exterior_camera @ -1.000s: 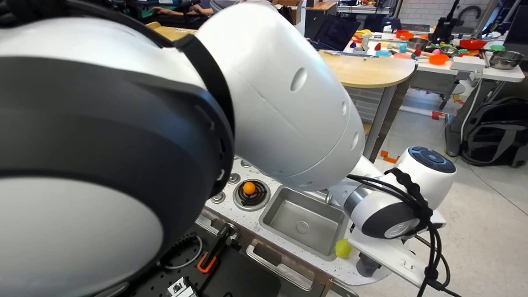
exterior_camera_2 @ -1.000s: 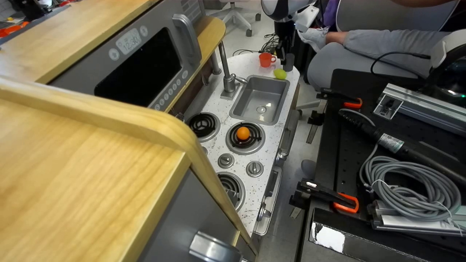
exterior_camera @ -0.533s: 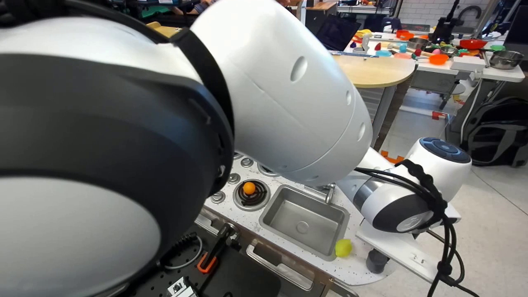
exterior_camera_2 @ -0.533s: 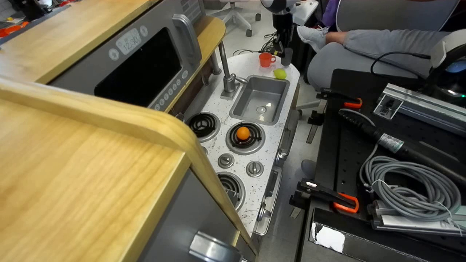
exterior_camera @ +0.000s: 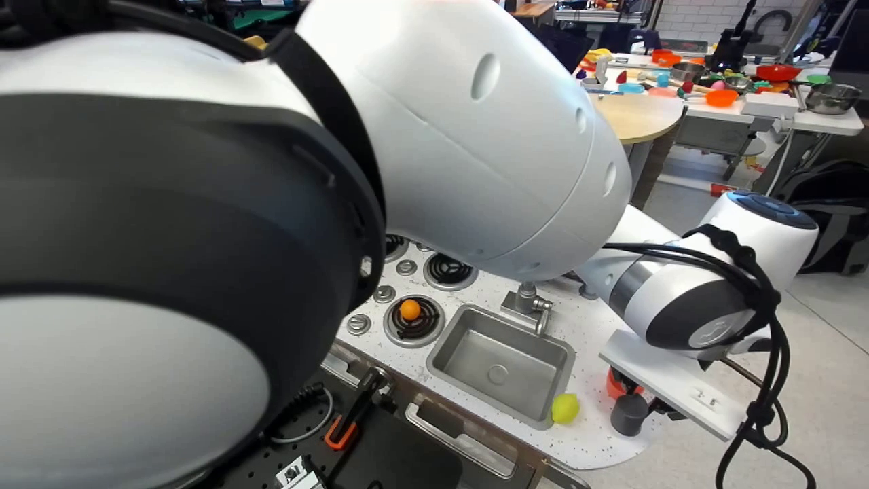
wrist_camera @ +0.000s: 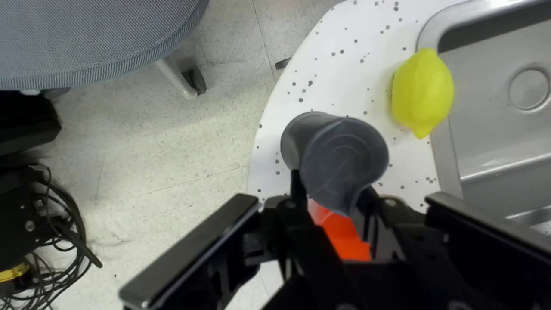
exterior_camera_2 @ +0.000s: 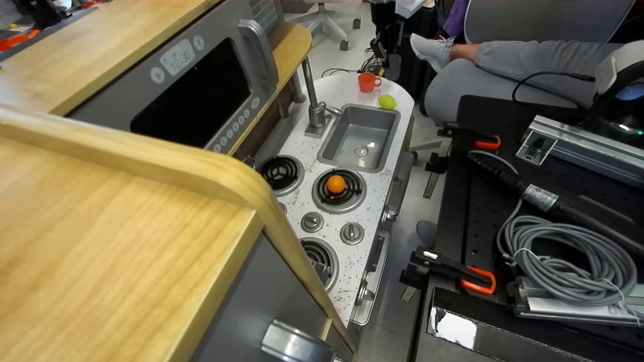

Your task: Move the grey cube to the right

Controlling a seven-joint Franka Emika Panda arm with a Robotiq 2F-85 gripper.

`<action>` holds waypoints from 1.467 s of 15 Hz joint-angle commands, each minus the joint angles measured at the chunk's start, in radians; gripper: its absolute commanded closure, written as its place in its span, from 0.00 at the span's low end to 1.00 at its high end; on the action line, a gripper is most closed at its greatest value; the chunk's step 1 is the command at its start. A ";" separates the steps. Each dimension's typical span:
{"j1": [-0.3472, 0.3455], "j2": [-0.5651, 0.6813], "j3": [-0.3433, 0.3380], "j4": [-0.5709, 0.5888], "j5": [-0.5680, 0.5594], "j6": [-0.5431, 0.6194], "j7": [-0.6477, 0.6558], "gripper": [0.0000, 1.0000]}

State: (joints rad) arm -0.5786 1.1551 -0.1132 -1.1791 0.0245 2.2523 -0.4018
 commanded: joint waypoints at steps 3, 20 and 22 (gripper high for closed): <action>-0.017 0.066 0.013 0.152 0.030 -0.117 0.072 0.93; -0.082 0.239 0.029 0.335 0.026 -0.138 0.066 0.93; -0.089 0.240 0.047 0.350 0.036 -0.152 0.056 0.93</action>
State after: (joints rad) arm -0.6410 1.3577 -0.1016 -0.9176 0.0292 2.1590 -0.3311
